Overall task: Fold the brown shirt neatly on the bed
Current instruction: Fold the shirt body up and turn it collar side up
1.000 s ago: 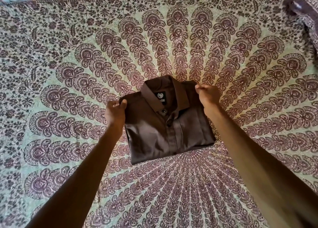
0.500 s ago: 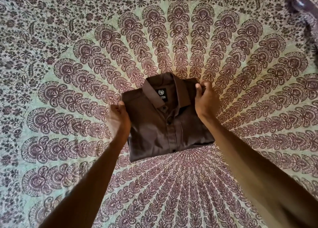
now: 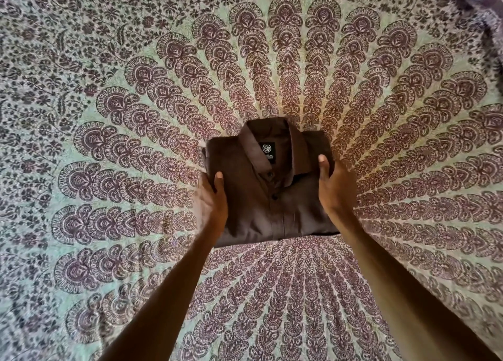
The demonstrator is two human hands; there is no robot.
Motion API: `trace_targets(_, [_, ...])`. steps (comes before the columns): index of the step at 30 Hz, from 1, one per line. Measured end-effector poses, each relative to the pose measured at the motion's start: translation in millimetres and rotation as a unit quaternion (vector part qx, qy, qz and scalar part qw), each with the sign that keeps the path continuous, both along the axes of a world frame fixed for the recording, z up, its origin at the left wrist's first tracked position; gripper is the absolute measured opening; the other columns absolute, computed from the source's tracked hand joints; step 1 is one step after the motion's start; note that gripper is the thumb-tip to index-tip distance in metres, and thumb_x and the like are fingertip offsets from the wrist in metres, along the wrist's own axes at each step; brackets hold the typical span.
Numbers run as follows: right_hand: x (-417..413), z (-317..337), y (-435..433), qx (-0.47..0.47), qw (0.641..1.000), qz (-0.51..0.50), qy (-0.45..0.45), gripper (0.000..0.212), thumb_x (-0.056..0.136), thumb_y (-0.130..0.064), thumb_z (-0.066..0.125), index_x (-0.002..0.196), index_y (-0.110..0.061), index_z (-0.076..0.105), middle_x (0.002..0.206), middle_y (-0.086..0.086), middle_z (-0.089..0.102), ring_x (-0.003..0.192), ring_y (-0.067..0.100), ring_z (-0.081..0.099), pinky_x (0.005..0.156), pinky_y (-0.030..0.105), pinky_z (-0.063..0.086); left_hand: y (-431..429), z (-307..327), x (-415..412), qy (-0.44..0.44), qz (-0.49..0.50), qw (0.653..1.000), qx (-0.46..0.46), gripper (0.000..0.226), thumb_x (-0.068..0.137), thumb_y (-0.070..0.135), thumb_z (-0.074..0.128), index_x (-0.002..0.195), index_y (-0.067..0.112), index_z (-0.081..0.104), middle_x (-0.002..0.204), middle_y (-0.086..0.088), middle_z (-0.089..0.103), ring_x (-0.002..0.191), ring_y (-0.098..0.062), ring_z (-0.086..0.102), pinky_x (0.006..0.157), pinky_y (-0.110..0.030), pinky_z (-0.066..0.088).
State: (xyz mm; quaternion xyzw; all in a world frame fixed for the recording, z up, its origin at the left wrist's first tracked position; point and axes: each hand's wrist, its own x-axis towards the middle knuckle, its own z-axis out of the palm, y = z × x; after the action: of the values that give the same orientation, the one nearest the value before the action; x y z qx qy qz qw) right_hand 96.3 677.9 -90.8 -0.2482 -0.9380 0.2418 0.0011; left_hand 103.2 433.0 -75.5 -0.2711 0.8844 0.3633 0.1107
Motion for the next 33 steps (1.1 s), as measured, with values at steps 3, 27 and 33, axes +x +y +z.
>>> trace_targets(3, [41,9,2,-0.052,0.997,-0.034,0.035,0.041,0.102,-0.042,0.039,0.078,-0.012,0.054,0.058,-0.002,0.049,0.047,0.014,0.04,0.048,0.026,0.028,-8,5,24,0.078,-0.031,0.995,0.061,0.031,0.101,0.033,0.041,0.109,0.005,0.05,0.078,-0.004,0.058,0.066,-0.024,0.058,0.05,-0.019,0.042])
trace_targets(27, [59,-3,23,-0.203,0.974,-0.102,0.003,0.024,0.083,-0.038,0.07,0.086,-0.015,0.075,0.079,0.002,0.073,0.077,0.021,0.069,0.07,0.038,0.056,-19,1,5,-0.044,-0.032,0.998,0.03,0.035,0.092,0.029,0.06,0.116,0.005,0.055,0.111,-0.018,0.063,0.099,-0.028,0.06,0.071,-0.028,0.04])
trace_targets(33, [58,-9,23,-0.133,0.985,-0.112,-0.013,0.021,0.083,-0.033,0.071,0.083,-0.012,0.073,0.085,0.004,0.074,0.078,0.021,0.068,0.07,0.042,0.056,-23,-3,4,-0.041,0.009,0.999,0.033,0.025,0.088,0.024,0.064,0.11,0.013,0.06,0.117,-0.015,0.063,0.101,-0.028,0.06,0.075,-0.026,0.042])
